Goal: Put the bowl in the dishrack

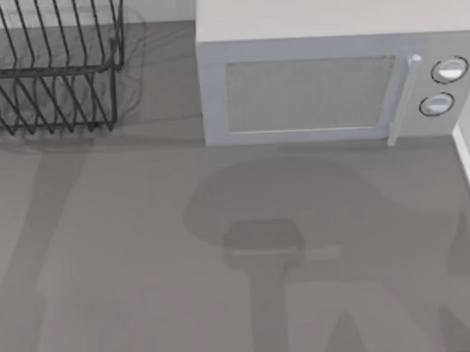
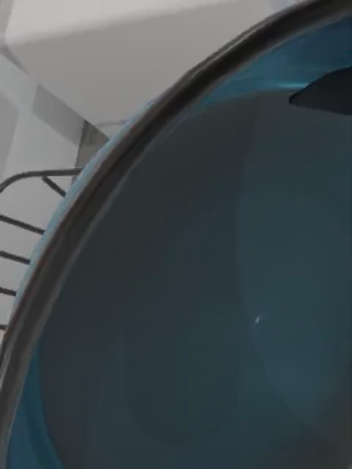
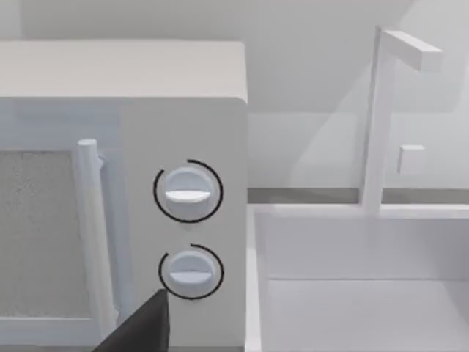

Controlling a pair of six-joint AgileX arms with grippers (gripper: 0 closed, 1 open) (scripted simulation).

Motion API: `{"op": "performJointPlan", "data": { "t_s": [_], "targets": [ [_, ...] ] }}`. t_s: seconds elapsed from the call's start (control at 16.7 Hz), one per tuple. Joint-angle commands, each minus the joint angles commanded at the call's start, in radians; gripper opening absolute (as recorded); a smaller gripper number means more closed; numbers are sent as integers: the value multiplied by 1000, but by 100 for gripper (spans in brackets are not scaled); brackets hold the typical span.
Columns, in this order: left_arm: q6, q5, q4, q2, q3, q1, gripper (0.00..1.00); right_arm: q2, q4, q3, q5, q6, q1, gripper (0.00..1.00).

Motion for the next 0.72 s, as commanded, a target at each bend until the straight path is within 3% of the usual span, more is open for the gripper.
{"op": "performJointPlan", "data": {
  "t_s": [0.36,0.72],
  "targets": [
    [251,91,448,-311,-285,254,0,0,0,0,0,0,0,100],
    [324,142,572,-456,-389,325,0,0,0,0,0,0,0,100]
  ]
}}
